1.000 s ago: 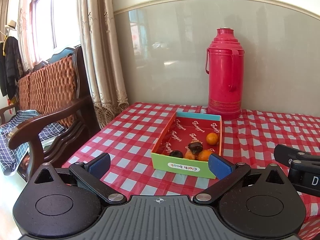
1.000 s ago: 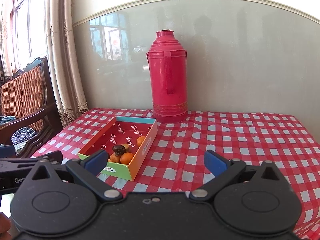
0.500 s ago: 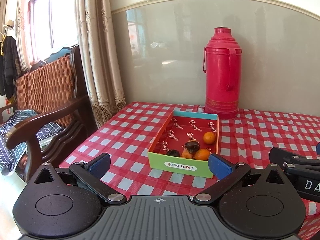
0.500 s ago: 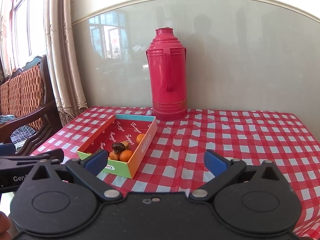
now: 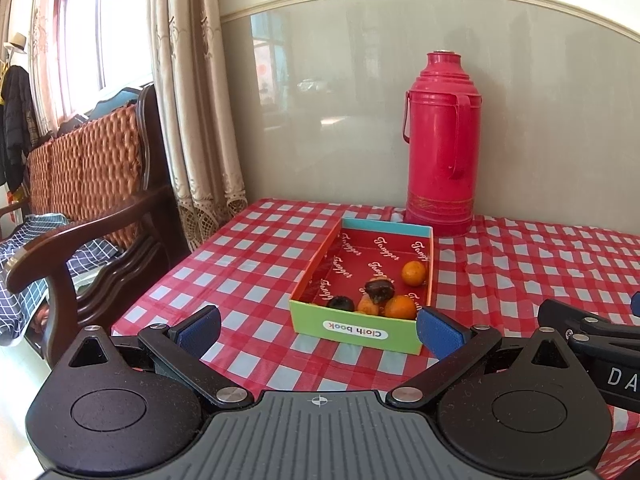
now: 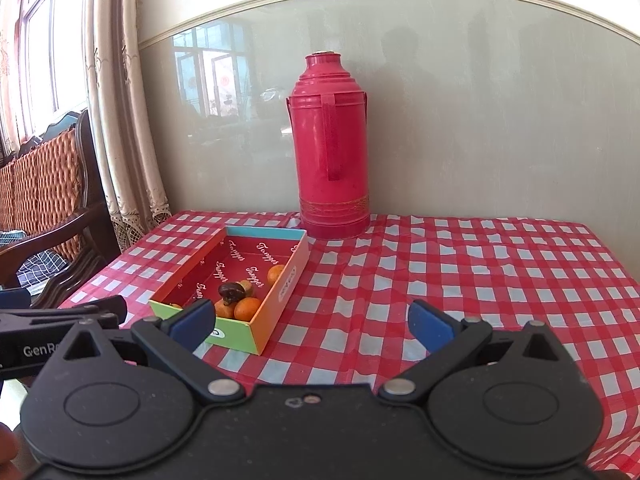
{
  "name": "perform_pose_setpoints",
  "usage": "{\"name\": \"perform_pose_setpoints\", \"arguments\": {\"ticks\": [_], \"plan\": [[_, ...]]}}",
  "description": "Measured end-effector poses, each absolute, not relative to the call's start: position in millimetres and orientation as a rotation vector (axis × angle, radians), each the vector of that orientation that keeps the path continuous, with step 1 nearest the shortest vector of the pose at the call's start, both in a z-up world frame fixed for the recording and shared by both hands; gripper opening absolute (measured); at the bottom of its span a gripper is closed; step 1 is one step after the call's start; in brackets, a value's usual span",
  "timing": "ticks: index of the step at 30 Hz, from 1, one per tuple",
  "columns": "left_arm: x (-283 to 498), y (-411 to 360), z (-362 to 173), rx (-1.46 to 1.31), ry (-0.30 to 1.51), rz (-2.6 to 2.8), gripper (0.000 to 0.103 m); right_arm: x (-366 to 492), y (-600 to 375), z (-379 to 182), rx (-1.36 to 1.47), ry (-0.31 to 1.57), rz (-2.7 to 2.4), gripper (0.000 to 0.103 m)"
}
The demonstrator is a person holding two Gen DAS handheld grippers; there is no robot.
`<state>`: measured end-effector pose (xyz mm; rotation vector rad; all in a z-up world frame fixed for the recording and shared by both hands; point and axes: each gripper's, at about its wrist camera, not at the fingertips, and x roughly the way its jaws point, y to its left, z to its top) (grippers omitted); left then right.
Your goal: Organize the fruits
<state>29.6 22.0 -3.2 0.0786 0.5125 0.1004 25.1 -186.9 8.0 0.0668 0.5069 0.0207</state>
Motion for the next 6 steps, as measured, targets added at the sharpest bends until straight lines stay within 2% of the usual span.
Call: {"name": "perform_pose_setpoints", "arguments": {"ticks": [6], "plan": [[28.0,23.0,-2.9,0.067,0.494,0.076,0.103,24.6,-187.6,9.7,0.072,0.500,0.017,0.097]]}}
